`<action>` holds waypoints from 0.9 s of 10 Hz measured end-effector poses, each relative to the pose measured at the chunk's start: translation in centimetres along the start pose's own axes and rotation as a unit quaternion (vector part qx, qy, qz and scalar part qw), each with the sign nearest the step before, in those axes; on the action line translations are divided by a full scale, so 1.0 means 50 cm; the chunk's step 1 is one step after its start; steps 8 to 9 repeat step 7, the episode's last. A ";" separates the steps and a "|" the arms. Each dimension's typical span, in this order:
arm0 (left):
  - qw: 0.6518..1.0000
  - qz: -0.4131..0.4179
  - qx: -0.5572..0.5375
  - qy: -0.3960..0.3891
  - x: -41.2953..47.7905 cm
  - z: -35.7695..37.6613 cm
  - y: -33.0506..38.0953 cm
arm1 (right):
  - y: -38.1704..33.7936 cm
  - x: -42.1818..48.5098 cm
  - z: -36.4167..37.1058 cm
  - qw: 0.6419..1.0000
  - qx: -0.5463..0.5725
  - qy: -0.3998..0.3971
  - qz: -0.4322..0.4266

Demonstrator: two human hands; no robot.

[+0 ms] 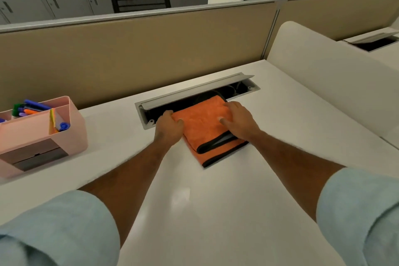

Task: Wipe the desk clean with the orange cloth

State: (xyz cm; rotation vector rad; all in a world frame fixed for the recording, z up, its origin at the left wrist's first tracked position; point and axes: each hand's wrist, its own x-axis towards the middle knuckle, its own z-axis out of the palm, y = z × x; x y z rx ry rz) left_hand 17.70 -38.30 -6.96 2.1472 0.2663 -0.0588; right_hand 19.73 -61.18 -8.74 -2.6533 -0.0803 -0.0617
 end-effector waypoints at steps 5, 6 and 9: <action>0.967 0.113 0.221 -0.056 -0.131 -0.148 -0.135 | -0.039 -0.076 0.052 0.984 -0.159 -0.046 -0.073; 0.957 0.093 0.270 -0.048 -0.150 -0.252 -0.160 | -0.073 -0.093 0.045 0.989 -0.103 0.030 -0.097; 0.948 0.092 0.304 -0.011 -0.174 -0.365 -0.156 | -0.137 -0.107 0.026 0.984 -0.122 0.023 -0.127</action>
